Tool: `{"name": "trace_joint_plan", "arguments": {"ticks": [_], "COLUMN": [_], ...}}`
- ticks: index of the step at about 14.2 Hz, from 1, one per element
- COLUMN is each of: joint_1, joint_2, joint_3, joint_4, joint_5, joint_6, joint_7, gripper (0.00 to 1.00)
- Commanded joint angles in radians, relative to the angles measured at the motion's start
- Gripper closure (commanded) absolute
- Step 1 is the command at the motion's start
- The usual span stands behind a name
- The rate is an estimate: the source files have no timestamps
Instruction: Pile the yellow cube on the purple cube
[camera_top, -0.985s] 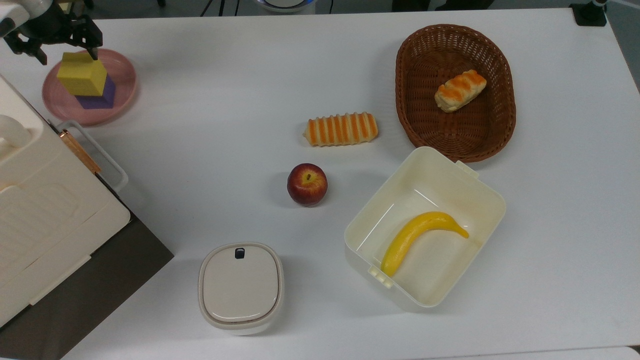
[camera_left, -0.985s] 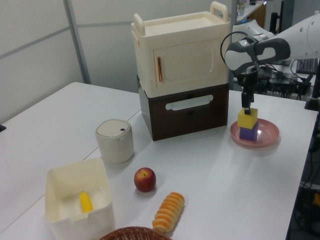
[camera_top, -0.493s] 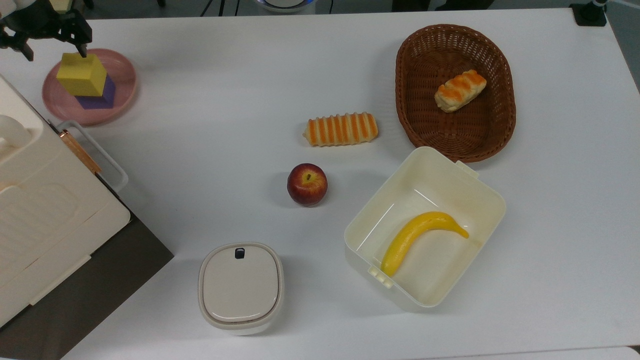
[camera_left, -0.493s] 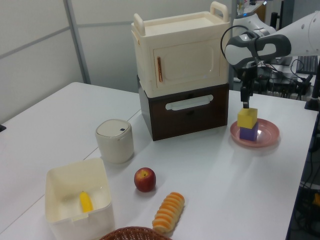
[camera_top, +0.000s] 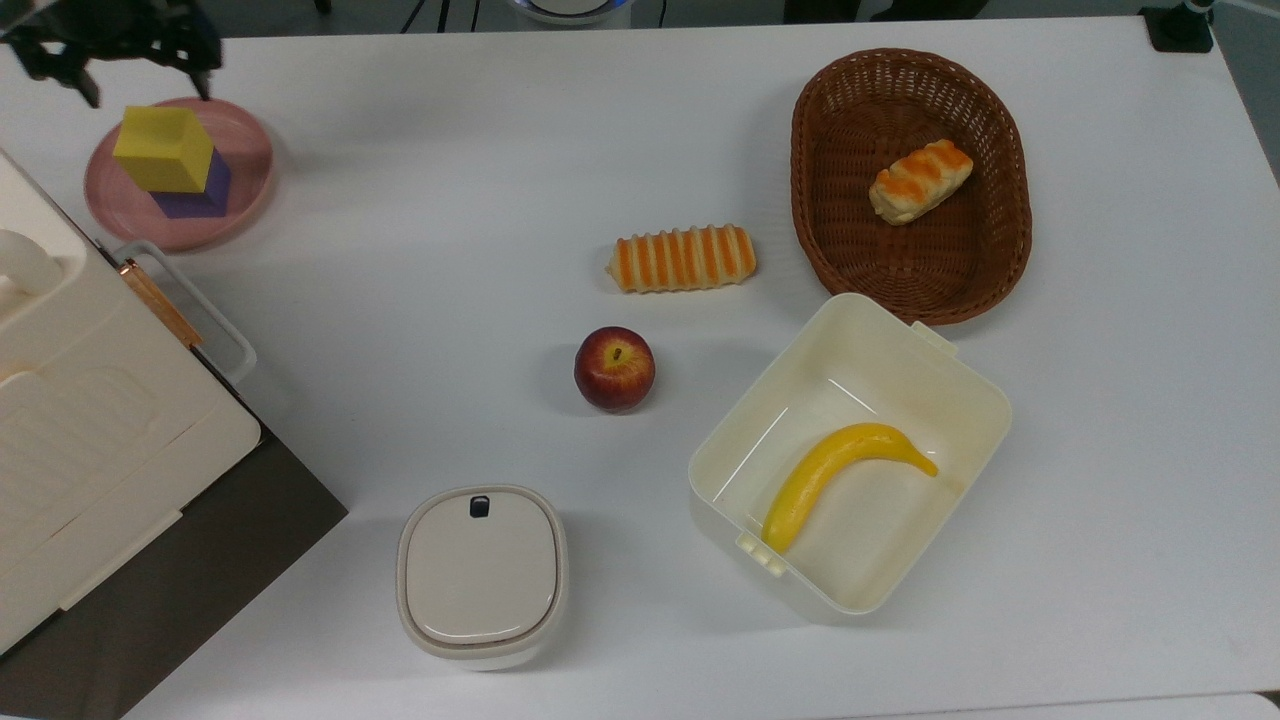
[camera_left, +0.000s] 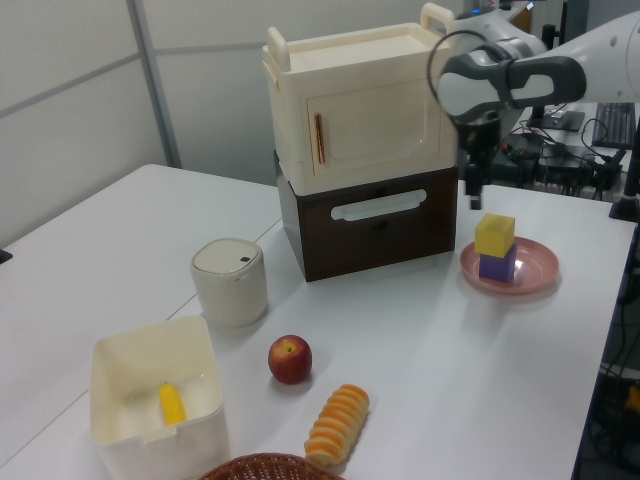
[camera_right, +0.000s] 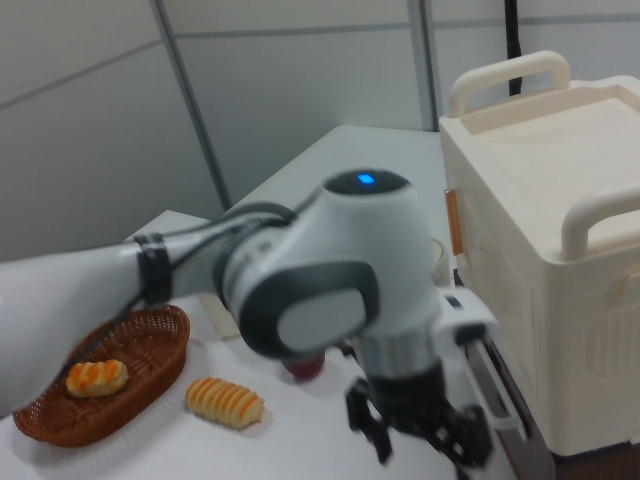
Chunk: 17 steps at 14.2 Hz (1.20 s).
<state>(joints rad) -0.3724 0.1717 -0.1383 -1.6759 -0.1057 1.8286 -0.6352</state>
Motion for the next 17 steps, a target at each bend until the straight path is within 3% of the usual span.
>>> {"name": "trace_joint_plan", "arguments": {"ticks": [1,7,9,14,17], "joint_1": [0.148,0.392,0.441,0.523,0.52], "joint_2": [-0.067,-0.106,-0.112,-0.127,-0.118], "joint_3": [-0.004,-0.003,-0.003,-0.004,-0.011], "joint_4": [-0.011,0.012,0.012,0.015,0.114], "joint_5": [0.004,0.011,0.011,-0.008,0.01], "joint_6": [-0.08,-0.127,-0.127,-0.144,-0.237], "joint_7": [0.207,0.572,0.649,0.683,0.643], "gripper": [0.0,0.0,0.0,0.0,0.0]}}
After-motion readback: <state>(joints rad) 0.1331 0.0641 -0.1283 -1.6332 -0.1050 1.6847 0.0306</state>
